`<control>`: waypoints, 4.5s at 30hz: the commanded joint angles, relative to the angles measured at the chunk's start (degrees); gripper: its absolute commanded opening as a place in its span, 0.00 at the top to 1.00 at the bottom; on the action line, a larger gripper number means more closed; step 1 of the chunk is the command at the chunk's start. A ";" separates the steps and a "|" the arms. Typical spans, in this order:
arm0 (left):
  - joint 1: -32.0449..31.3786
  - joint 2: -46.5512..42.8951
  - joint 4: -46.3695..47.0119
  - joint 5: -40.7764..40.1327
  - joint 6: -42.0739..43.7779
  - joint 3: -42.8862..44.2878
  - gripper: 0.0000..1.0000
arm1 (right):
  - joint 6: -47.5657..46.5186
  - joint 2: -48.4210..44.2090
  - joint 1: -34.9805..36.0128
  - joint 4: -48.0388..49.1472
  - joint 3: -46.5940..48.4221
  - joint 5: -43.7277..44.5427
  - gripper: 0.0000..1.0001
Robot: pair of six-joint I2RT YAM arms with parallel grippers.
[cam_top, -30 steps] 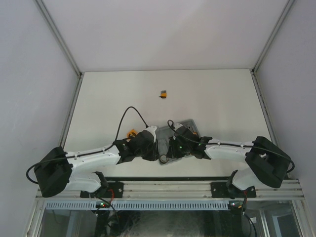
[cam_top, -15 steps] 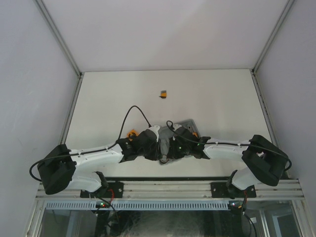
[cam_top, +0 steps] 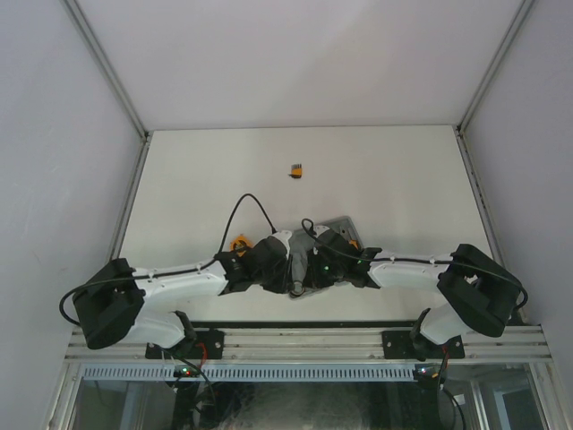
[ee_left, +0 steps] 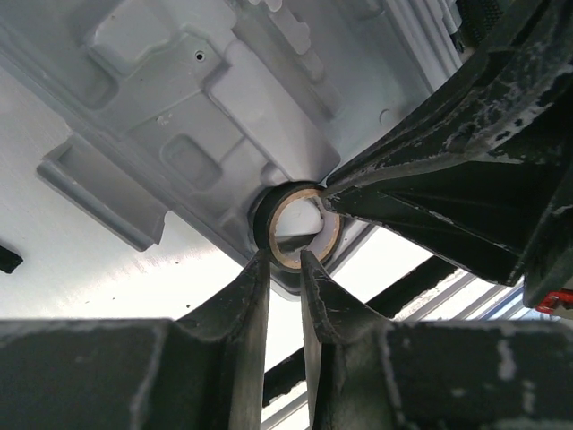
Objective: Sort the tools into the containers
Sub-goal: Adjust the engineering item in the storage box, then pick up the engineering item from the center of the board.
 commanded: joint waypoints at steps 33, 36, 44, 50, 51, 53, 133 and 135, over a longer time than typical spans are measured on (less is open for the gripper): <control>-1.82 7.45 -4.99 -3.34 1.10 7.21 0.99 | -0.26 1.08 0.82 2.02 0.01 0.78 1.00; -2.03 8.02 -5.44 -3.23 1.10 7.06 1.00 | 0.29 0.71 1.37 2.09 0.00 1.63 1.00; -2.37 10.73 -6.95 -3.18 0.99 6.47 1.00 | 2.73 -0.11 3.05 4.31 -1.21 3.90 1.00; -2.74 13.05 -7.18 -2.62 0.33 5.97 1.00 | 5.37 -0.39 3.92 8.02 -4.28 5.07 1.00; -2.83 13.53 -7.33 -2.52 0.31 6.12 1.00 | 5.72 -0.29 3.92 8.61 -4.66 5.18 1.00; -2.92 14.70 -7.74 -2.31 0.27 6.44 1.00 | 6.20 -0.14 3.95 9.43 -5.44 5.40 1.00; 28.78 0.40 -14.63 -11.37 3.37 10.78 0.27 | -3.68 -38.84 -4.57 -12.25 -12.35 16.23 0.51; 28.80 1.92 -14.68 -12.18 2.42 11.22 0.25 | -3.05 -40.02 -4.64 -12.31 -13.23 16.06 0.52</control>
